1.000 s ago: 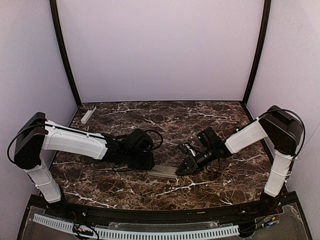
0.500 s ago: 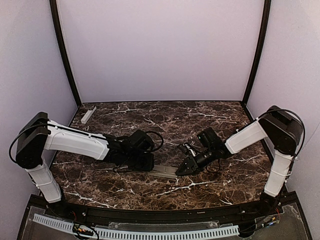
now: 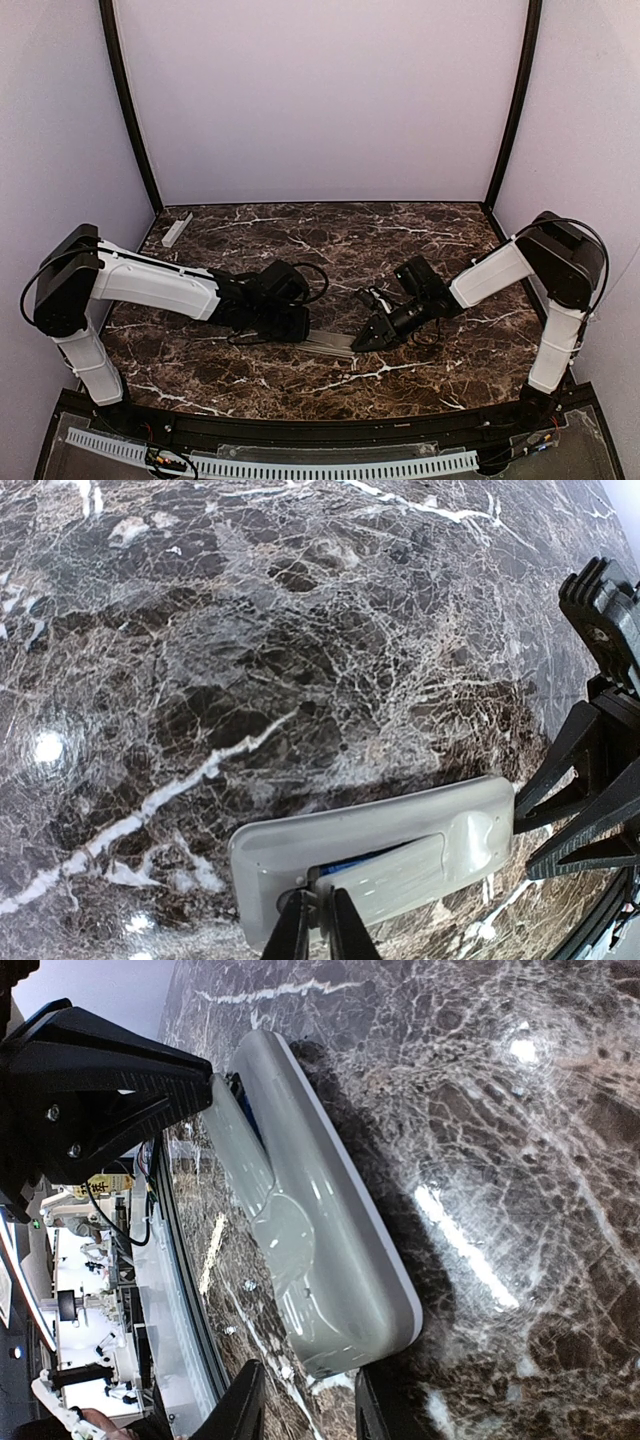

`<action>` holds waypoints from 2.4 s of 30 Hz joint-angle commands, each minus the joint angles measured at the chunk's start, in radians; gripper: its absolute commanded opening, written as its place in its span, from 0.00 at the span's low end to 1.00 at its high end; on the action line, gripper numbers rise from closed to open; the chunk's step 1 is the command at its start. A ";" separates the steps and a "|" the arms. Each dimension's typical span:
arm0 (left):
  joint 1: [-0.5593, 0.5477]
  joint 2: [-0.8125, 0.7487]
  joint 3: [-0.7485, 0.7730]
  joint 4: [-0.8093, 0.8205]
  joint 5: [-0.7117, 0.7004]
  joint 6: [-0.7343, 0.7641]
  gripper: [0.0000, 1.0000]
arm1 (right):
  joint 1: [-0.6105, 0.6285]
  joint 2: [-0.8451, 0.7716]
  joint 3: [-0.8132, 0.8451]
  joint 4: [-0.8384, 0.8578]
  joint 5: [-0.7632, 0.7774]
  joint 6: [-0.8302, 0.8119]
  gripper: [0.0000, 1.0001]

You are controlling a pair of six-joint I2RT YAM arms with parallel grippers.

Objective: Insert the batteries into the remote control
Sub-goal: Load the battery cover onto the remote control without the battery cover.

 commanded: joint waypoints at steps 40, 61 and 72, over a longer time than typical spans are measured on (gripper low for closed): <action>-0.109 0.174 0.310 -0.462 -0.246 0.090 0.27 | 0.010 0.032 -0.003 0.025 -0.013 -0.007 0.29; -0.094 0.146 0.359 -0.501 -0.295 0.164 0.34 | -0.005 0.009 0.008 -0.018 0.018 -0.035 0.35; -0.071 0.149 0.323 -0.409 -0.216 0.209 0.36 | -0.024 0.009 0.012 -0.035 0.020 -0.049 0.38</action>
